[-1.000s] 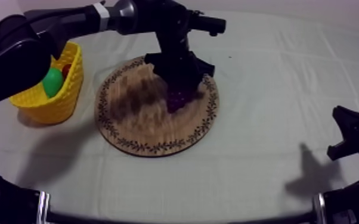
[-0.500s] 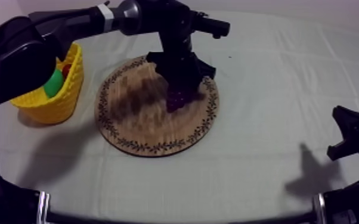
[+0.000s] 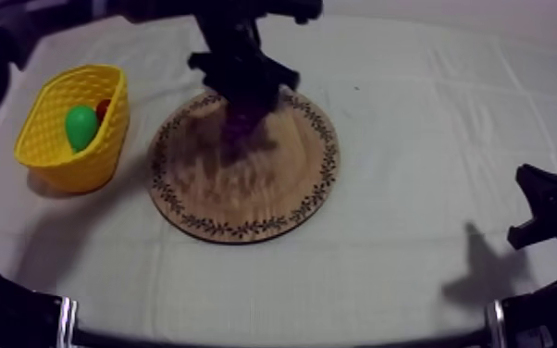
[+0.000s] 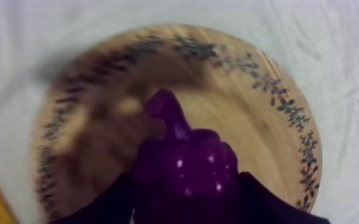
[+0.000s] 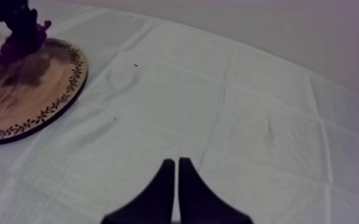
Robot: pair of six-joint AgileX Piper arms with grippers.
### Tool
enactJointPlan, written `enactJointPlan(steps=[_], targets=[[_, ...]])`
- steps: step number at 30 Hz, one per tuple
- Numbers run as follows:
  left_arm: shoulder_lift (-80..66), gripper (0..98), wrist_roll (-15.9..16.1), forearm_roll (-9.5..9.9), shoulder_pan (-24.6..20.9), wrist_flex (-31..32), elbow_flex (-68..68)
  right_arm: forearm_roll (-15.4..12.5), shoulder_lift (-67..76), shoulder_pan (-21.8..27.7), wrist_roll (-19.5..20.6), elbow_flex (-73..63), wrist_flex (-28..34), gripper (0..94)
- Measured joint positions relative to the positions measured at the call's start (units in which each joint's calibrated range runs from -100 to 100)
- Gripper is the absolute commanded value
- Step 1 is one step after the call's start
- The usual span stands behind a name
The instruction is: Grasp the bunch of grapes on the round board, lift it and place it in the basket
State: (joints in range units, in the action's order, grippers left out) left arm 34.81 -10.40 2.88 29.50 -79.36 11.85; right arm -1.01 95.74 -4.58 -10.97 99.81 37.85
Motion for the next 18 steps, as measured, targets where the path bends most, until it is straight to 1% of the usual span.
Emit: enactJointPlan(steps=[4,6,10,15,18], targets=[[-8.1,30.4,2.1,0.04,-2.5,-0.1,-6.7,0.0,0.0,0.0,0.0,0.0,0.0,0.4],[-12.1,31.1,3.4,0.4,-4.0,-0.1,-9.6,0.0,0.0,0.0,0.0,0.0,0.0,0.4],[-20.1,32.3,6.4,0.87,-8.1,-0.1,-13.9,0.0,0.0,0.0,0.0,0.0,0.0,0.4],[-28.3,32.3,10.2,3.0,-14.4,3.0,-15.9,0.0,0.0,0.0,0.0,0.0,0.0,0.4],[-30.6,31.5,11.7,4.4,-17.9,5.9,-17.7,0.0,0.0,0.0,0.0,0.0,0.0,0.4]])
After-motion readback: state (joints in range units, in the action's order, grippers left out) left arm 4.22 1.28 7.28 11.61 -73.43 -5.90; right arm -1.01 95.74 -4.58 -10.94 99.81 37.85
